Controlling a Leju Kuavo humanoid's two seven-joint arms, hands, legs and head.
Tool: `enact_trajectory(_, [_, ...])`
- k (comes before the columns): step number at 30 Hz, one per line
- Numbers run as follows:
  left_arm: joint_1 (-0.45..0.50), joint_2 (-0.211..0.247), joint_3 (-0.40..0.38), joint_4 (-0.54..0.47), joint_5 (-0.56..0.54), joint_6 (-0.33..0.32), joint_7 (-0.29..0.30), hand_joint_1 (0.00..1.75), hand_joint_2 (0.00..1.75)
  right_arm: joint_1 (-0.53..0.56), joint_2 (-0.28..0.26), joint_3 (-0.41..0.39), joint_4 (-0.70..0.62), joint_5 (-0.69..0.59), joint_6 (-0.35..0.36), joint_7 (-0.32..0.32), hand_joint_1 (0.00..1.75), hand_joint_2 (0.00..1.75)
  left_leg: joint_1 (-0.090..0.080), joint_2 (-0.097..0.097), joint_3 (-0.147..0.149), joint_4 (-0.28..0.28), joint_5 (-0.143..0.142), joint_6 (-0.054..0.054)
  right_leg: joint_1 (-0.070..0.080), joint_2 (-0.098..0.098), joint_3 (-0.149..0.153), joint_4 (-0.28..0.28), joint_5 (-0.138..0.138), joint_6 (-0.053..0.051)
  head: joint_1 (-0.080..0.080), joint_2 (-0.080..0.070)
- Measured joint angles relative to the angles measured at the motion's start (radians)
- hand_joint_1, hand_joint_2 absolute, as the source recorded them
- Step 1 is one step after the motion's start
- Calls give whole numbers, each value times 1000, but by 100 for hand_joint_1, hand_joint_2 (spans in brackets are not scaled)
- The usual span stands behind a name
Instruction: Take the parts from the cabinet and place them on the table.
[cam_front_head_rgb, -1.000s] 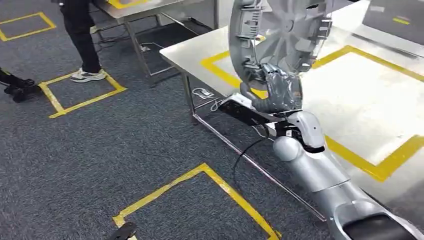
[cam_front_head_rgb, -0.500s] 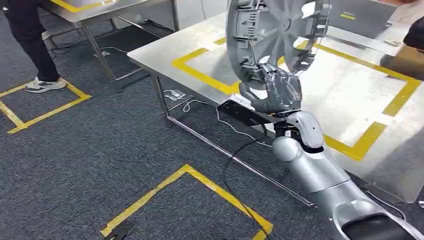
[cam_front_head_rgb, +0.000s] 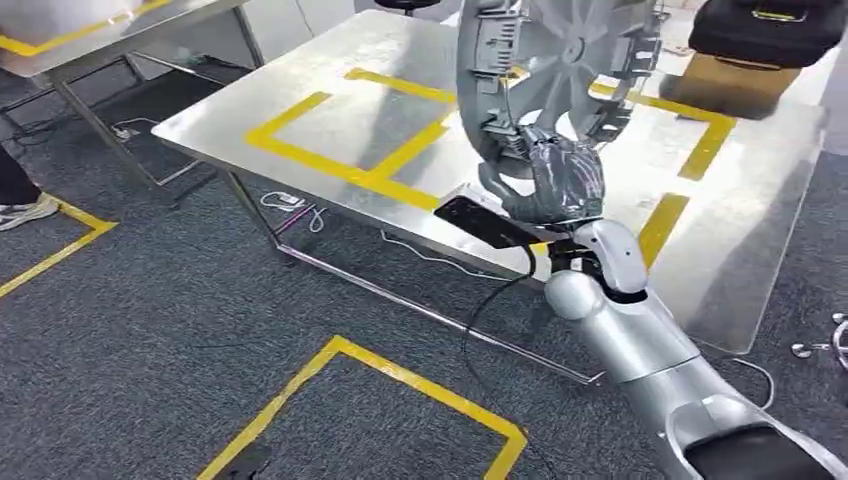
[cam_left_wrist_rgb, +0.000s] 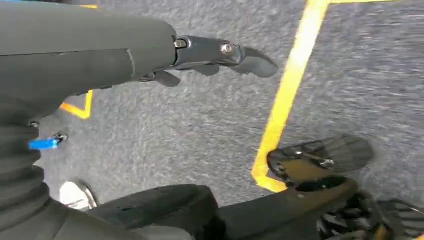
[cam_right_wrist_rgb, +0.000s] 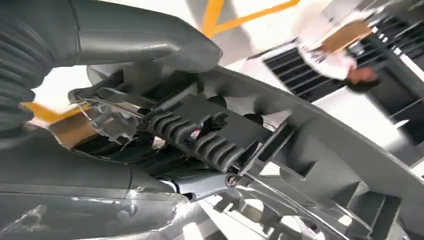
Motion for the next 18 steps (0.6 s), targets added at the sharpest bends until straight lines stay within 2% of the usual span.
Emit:
enact_trajectory(1, [2, 0, 0, 0, 0, 0, 0, 0, 175, 1, 1, 0, 2, 0, 0, 0, 175, 175, 0, -6, -43, 82, -29, -2, 0, 14, -1, 0, 0, -1, 1, 0])
enact_trajectory(2, [4, 0, 0, 0, 0, 0, 1, 0, 175, 2, 1, 0, 3, 0, 0, -1, 175, 175, 0, -8, -75, 134, -39, -2, 0, 29, -1, 0, 1, -1, 0, 0])
enact_trajectory(3, [4, 0, 1, 0, 0, 0, 1, 0, 175, 3, 1, 0, 4, 1, 0, -1, 175, 175, 0, -8, -82, 138, -25, -2, -1, 41, -1, 0, 1, -1, 1, 0])
enact_trajectory(4, [3, 0, 1, 0, 0, 0, 1, 0, 175, 3, 1, 0, 5, 0, 0, -1, 175, 175, 2, -10, -72, 107, 7, -2, -2, 55, 0, 0, 2, 0, 0, 0])
enact_trajectory(5, [1, 0, 1, 0, 0, 0, 2, 0, 175, 3, 1, 1, 6, 0, 0, -1, 175, 175, 4, -14, -42, 41, 51, -1, -4, 69, 0, 0, 4, 3, 1, 0])
enact_trajectory(6, [2, 1, 1, 0, 0, 0, 2, 0, 175, 2, 1, 1, 6, 0, 0, -1, 175, 175, 9, -32, 2, -47, 97, -3, -8, 84, 0, 1, 5, 8, 1, 0])
enact_trajectory(7, [2, 1, 1, 0, 0, 0, 2, 0, 175, 1, 1, 0, 6, 0, 0, -1, 175, 175, 20, -84, 34, -109, 118, -9, -10, 96, -3, 2, 6, 14, 0, 0])
enact_trajectory(8, [3, -2, 1, 0, 0, 0, 2, 0, 175, -5, 2, 1, 6, 0, 0, 0, 175, 175, 27, -113, 56, -158, 106, -5, -4, 109, -15, 14, 5, 22, 1, 0])
enact_trajectory(9, [2, -2, 2, 0, 0, 0, 2, 0, 175, -7, 3, 1, 5, 1, -1, -1, 175, 175, 22, -102, 49, -149, 105, 5, -9, 118, -21, 7, 12, 29, 1, 0])
enact_trajectory(11, [2, -1, 2, 0, 0, 0, 3, 0, 175, -5, 3, 1, 7, 0, -1, -1, 175, 175, 14, -85, 49, -149, 107, 18, -17, 140, -22, -4, 22, 44, -2, 0])
enact_trajectory(12, [1, 0, 2, 0, -1, 0, 3, 0, 175, -5, 3, 1, 9, 2, -2, -1, 175, 175, 20, -70, 51, -159, 114, 29, -17, 141, -27, -4, 22, 50, -3, 0])
enact_trajectory(13, [-3, 2, 2, 0, -1, 0, 3, 0, 175, -6, 3, 1, 9, 8, -6, -1, 175, 175, 17, -65, 52, -161, 116, 35, -8, 78, -39, 16, 5, 50, 2, 0])
enact_trajectory(14, [-3, 1, 2, 0, -2, 0, 3, 0, 175, -8, 3, 1, 11, 22, -10, 1, 175, 175, 14, -57, 52, -161, 116, 41, -7, 38, -60, 66, -28, 50, 15, 0])
enact_trajectory(15, [-2, 1, 2, 0, -2, 0, 3, 0, 175, -9, 3, 3, 11, 35, -17, 2, 175, 175, 12, -51, 52, -160, 116, 43, -8, 19, -91, 140, -66, 53, 14, 0])
enact_trajectory(16, [-1, 2, 2, 0, -3, -2, 3, 0, 175, -9, 3, 6, 12, 53, -26, 5, 175, 175, 11, -42, 52, -160, 115, 44, -8, 10, -125, 218, -100, 55, 13, 0])
enact_trajectory(17, [1, 3, 2, 0, -3, -2, 3, 0, 175, -9, 3, 10, 15, 77, -34, 13, 175, 175, 10, -34, 52, -160, 115, 45, -8, 5, -154, 285, -122, 56, 15, 0])
enact_trajectory(18, [1, 3, 2, 0, -4, -2, 3, 0, 175, -9, 3, 12, 19, 100, -40, 21, 175, 175, 10, -29, 52, -160, 114, 45, -9, 3, -159, 300, -118, 57, 15, 0])
